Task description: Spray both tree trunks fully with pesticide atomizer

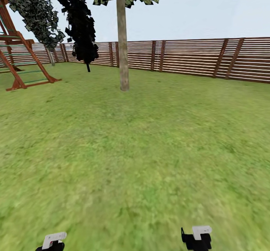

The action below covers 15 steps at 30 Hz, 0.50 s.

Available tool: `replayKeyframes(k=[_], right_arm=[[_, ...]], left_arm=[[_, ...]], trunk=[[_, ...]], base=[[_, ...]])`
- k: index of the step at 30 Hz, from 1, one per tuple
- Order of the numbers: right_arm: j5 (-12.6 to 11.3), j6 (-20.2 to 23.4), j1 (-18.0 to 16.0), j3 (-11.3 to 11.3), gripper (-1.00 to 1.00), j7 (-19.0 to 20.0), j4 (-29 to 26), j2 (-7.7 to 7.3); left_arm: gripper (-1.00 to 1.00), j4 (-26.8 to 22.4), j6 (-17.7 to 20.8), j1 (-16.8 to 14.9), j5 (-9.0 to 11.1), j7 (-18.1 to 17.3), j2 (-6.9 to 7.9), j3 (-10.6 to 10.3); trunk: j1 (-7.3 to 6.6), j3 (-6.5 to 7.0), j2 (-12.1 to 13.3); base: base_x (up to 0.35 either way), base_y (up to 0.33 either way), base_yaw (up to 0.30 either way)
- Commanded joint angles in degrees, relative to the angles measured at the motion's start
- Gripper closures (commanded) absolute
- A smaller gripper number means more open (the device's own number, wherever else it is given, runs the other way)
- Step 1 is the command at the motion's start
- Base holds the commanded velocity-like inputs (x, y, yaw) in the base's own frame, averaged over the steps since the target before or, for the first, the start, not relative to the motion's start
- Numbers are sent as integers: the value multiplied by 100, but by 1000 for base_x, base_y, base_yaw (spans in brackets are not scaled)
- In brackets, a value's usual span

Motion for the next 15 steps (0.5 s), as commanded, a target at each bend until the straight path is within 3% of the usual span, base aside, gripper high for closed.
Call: replayKeyframes(k=[1, 15], right_arm=[[61, -17, -5, -28, -100, -31, 8, 0], [61, -17, -5, -27, -100, -31, 16, 0]], left_arm=[[100, 7, -8, -4, 52, -60, 0, 41], [100, 7, -7, -4, 52, -60, 0, 41]], trunk=[[3, -5, -2], [3, -5, -2]], base=[[340, 0, 0], [340, 0, 0]])
